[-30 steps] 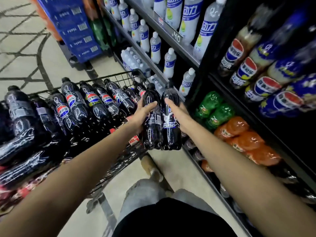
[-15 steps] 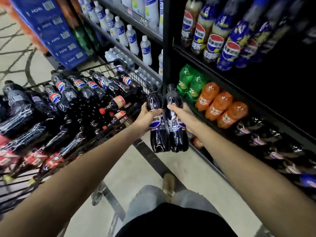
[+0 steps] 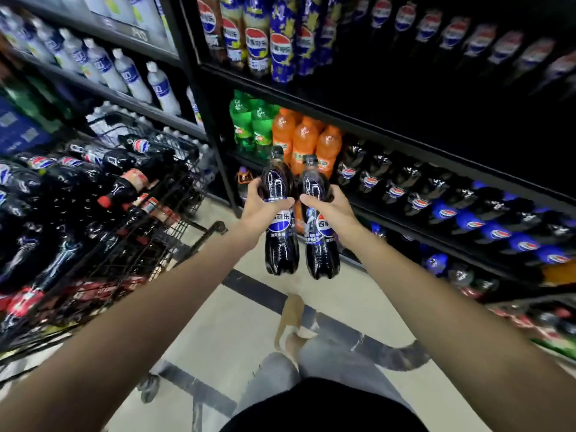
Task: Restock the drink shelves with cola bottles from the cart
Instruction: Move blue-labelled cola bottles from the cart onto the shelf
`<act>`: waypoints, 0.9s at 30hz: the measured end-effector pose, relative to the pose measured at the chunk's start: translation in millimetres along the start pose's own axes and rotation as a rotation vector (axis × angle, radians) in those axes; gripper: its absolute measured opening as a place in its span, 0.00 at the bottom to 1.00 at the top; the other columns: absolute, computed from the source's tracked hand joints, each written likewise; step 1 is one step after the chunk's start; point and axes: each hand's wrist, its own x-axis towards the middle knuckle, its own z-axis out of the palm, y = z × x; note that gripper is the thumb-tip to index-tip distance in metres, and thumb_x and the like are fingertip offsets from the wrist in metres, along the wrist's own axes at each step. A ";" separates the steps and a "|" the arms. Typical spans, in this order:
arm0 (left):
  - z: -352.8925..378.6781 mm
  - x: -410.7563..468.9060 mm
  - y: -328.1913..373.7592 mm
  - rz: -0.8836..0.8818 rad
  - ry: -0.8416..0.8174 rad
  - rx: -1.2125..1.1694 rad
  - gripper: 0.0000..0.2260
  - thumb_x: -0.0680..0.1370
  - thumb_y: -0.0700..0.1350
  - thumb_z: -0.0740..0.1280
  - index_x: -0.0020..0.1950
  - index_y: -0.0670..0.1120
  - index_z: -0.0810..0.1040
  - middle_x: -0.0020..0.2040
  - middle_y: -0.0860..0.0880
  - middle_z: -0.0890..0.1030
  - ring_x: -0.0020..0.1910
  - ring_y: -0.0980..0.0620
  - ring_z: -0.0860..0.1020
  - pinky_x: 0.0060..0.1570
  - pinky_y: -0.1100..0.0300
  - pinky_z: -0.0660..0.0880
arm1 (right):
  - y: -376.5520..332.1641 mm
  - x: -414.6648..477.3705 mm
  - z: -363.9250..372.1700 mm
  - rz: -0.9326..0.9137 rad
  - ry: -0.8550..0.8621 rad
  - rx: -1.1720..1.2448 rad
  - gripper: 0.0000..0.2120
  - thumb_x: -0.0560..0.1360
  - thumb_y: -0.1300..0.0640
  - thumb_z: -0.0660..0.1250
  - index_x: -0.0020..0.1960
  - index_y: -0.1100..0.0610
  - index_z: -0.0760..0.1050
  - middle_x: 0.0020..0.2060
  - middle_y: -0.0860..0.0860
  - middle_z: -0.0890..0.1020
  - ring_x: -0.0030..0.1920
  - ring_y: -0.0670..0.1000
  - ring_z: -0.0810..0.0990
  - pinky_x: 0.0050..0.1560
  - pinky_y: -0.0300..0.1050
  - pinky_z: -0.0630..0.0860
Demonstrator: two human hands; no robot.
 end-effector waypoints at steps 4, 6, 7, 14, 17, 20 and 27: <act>57.8 -18.1 9.8 0.045 -0.085 -0.026 0.38 0.71 0.41 0.76 0.74 0.48 0.57 0.65 0.45 0.76 0.60 0.47 0.77 0.63 0.50 0.72 | 12.9 -23.8 -57.9 0.019 0.127 0.052 0.33 0.69 0.48 0.76 0.69 0.55 0.68 0.63 0.53 0.78 0.61 0.54 0.77 0.66 0.55 0.72; 87.9 -25.1 16.0 0.049 -0.129 -0.038 0.38 0.71 0.40 0.76 0.74 0.48 0.58 0.64 0.43 0.76 0.59 0.44 0.77 0.63 0.47 0.73 | 16.9 -31.8 -88.8 0.013 0.198 0.081 0.35 0.69 0.48 0.76 0.71 0.55 0.67 0.66 0.53 0.76 0.63 0.53 0.75 0.67 0.52 0.70; 102.4 -26.7 19.1 0.048 -0.160 -0.042 0.38 0.71 0.40 0.76 0.74 0.48 0.58 0.64 0.43 0.76 0.60 0.42 0.77 0.64 0.44 0.72 | 18.9 -34.0 -104.4 0.015 0.231 0.099 0.37 0.69 0.47 0.76 0.73 0.54 0.65 0.67 0.52 0.75 0.64 0.53 0.74 0.67 0.51 0.69; 212.2 -30.4 50.4 0.130 -0.317 0.034 0.38 0.70 0.42 0.76 0.74 0.51 0.58 0.64 0.45 0.76 0.60 0.45 0.77 0.64 0.46 0.71 | 27.6 -42.4 -223.3 -0.013 0.402 0.232 0.42 0.71 0.45 0.74 0.77 0.56 0.58 0.69 0.48 0.69 0.69 0.51 0.68 0.64 0.42 0.62; 265.8 -29.3 62.7 0.167 -0.343 0.073 0.40 0.70 0.44 0.77 0.74 0.52 0.58 0.65 0.48 0.75 0.61 0.49 0.75 0.64 0.52 0.70 | 29.6 -39.3 -275.5 -0.024 0.478 0.271 0.32 0.72 0.48 0.74 0.71 0.56 0.66 0.48 0.39 0.72 0.49 0.42 0.73 0.56 0.42 0.63; 319.5 -27.1 72.9 0.181 -0.351 0.068 0.39 0.70 0.44 0.77 0.74 0.52 0.58 0.58 0.52 0.77 0.55 0.54 0.76 0.57 0.62 0.73 | 31.2 -30.9 -325.7 -0.030 0.523 0.259 0.20 0.70 0.49 0.75 0.57 0.51 0.72 0.46 0.43 0.77 0.53 0.49 0.78 0.58 0.48 0.72; 434.4 -18.2 90.9 0.226 -0.366 0.104 0.41 0.71 0.47 0.76 0.76 0.53 0.54 0.71 0.50 0.67 0.66 0.51 0.67 0.62 0.58 0.64 | 40.3 -5.1 -434.7 -0.121 0.585 0.177 0.36 0.70 0.46 0.75 0.72 0.54 0.64 0.58 0.47 0.74 0.56 0.49 0.73 0.54 0.43 0.68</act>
